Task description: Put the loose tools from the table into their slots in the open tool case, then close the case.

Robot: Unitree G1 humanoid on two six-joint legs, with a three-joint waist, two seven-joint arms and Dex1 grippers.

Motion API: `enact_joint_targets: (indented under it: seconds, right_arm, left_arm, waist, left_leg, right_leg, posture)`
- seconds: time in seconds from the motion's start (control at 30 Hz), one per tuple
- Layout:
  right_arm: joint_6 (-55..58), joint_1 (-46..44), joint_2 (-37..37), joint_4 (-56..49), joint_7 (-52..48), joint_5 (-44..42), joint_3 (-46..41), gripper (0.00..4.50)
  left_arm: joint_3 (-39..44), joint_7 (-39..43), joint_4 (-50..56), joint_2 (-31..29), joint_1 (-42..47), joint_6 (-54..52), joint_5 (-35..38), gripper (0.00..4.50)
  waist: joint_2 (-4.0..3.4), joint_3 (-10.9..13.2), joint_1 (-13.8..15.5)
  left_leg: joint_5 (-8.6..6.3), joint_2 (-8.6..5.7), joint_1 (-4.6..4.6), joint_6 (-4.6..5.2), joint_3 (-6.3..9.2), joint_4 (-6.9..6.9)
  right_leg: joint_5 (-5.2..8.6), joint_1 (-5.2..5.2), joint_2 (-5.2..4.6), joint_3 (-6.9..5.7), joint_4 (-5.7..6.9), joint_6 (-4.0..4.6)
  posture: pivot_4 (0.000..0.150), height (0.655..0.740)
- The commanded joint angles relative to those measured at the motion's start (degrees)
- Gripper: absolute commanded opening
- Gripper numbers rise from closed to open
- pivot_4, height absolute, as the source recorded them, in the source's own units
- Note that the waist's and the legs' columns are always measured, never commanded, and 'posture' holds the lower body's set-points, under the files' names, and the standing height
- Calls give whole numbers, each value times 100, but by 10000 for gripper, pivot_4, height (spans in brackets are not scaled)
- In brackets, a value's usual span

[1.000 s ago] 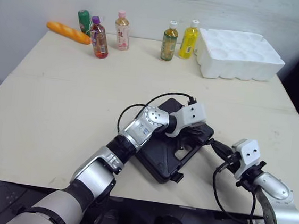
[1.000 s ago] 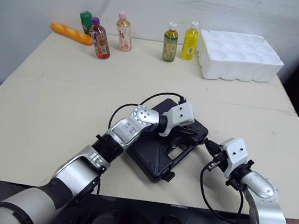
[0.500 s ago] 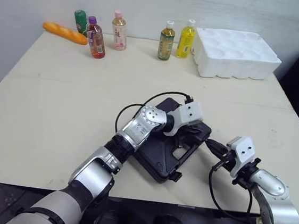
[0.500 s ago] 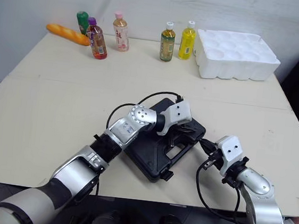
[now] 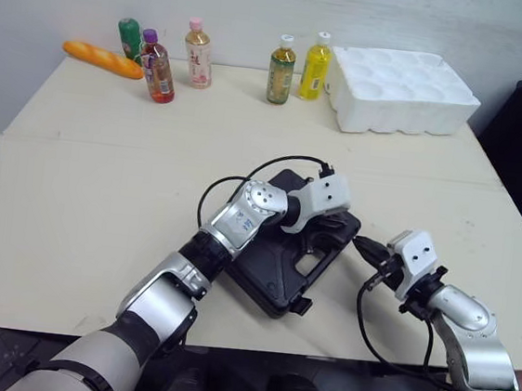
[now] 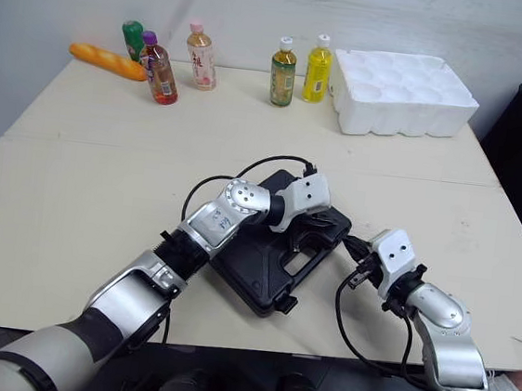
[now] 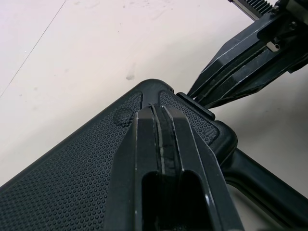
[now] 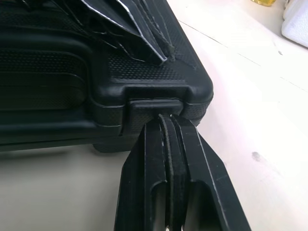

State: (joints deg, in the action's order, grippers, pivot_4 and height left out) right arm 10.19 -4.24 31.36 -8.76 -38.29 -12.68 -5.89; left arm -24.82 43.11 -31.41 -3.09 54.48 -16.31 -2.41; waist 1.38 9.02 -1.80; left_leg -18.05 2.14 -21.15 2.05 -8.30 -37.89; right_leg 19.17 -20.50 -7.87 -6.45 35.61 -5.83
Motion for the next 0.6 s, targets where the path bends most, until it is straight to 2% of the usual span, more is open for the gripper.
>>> enact_joint_targets:
  seconds: [0.03, 0.13, 0.27, 0.43, 0.53, 0.6]
  right_arm:
    - [-67, -186, 74, -222, -154, -90, 39, 0]
    - [-82, -31, 177, -263, -229, -102, -46, 0]
    - [-157, 218, 359, -304, -355, -122, -209, 0]
    - [-266, 544, 548, -348, -572, -211, -414, 0]
    - [-448, 866, 653, -349, -753, -315, -646, 0]
    - [-584, 994, 602, -366, -794, -422, -767, 0]
  left_arm:
    - [-496, 125, -631, -169, -510, -529, -520, 408]
    - [-238, 0, -466, -129, -489, -260, -345, 408]
    - [617, 85, 183, 160, -499, 312, 479, 408]
    - [743, 493, 772, -98, -561, 939, 620, 408]
    - [945, 1052, 1500, -388, -800, 1166, 1068, 408]
    - [1021, 1360, 1932, -584, -979, 1276, 1289, 408]
  waist:
    - [0, 0, 2]
    - [-1, 0, 8]
    - [-27, 16, 40]
    - [-60, 74, 110]
    - [-70, 104, 158]
    - [-73, 110, 179]
  left_leg:
    - [-2, 0, 0, 2, 0, 0]
    - [-10, 1, 0, 12, 0, 2]
    - [-7, 1, -11, 9, 0, 11]
    - [9, -8, -45, -7, -10, 15]
    - [20, -11, -57, -6, -13, 16]
    - [33, -14, -102, -5, -12, 9]
  right_leg:
    - [1, 0, 0, 0, 0, 1]
    - [2, -2, 0, 0, -1, 3]
    - [3, -12, 0, -1, -6, 5]
    - [3, -49, 0, -1, -5, 5]
    - [2, -62, 6, -1, -1, 4]
    - [2, -107, 9, -2, 8, 4]
  posture:
    - [1500, 7400]
    - [1500, 7400]
    - [1500, 7400]
    - [1500, 7400]
    - [1500, 7400]
    - [1500, 7400]
